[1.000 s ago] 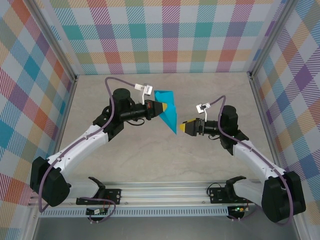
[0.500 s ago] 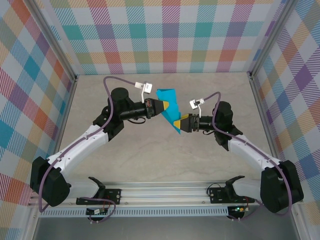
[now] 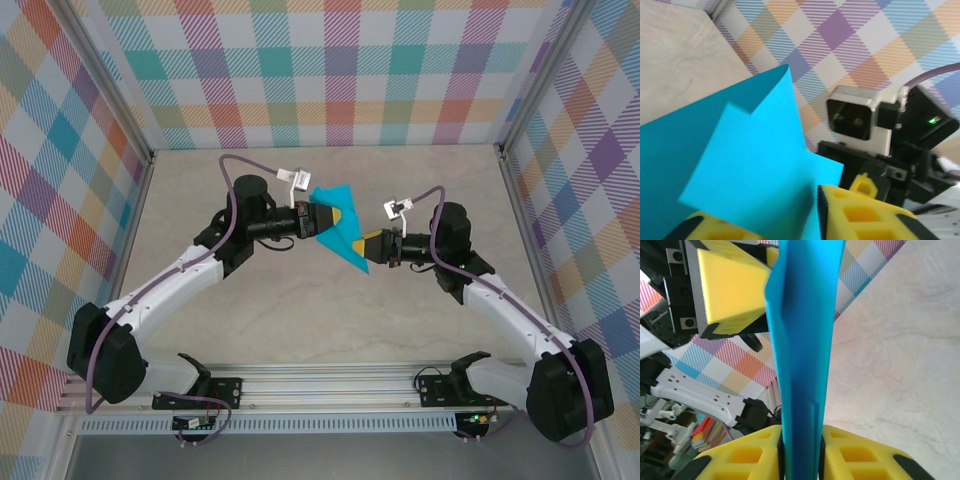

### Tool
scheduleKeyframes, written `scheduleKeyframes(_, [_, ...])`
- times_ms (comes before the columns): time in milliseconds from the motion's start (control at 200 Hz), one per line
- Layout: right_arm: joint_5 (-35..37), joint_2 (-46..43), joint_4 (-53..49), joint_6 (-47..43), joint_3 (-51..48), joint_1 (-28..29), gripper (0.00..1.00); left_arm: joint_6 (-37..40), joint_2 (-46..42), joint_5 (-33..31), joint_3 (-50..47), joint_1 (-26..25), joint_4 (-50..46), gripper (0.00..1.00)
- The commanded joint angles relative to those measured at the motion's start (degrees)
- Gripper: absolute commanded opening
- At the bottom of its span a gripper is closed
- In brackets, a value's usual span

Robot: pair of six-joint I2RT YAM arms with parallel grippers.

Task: Fold a paper plane with a square sheet of paper (fold left side to right side)
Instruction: Turn over the paper at the center of the table.

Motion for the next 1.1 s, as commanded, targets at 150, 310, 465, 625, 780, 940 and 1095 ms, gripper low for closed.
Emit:
scheduleKeyframes(150, [11.1, -3.4, -22.6, -13.0, 5.2, 0.3, 0.14, 10.0, -4.9, -12.9, 3.3, -0.8, -16.0, 0.64])
scheduleKeyframes(310, [27.7, -1.8, -38.2, -17.9, 9.2, 2.4, 0.05, 12.3, -8.7, -21.7, 2.3, -0.8, -21.3, 0.68])
scheduleKeyframes(465, [55.0, 2.5, -47.8, -19.2, 12.4, 13.0, 0.0, 10.9, -13.9, -32.4, -2.6, -0.9, -19.7, 0.68])
scheduleKeyframes(625, [78.3, 13.3, -56.8, -15.0, 17.8, 21.0, 0.0, 8.5, -19.9, -42.9, -6.8, -0.9, -18.9, 0.69])
scheduleKeyframes(780, [91.3, 23.4, -60.5, -13.2, 22.7, 26.6, 0.0, 7.6, -25.4, -50.0, -9.2, -0.8, -20.3, 0.69])
scheduleKeyframes(940, [99.6, 33.5, -63.0, -14.1, 27.8, 29.2, 0.0, 6.6, -29.0, -54.1, -11.4, -0.8, -20.4, 0.7])
scheduleKeyframes(1095, [102.4, 42.0, -63.2, -15.3, 32.3, 31.2, 0.01, 6.5, -30.3, -55.1, -11.6, -0.8, -21.0, 0.72])
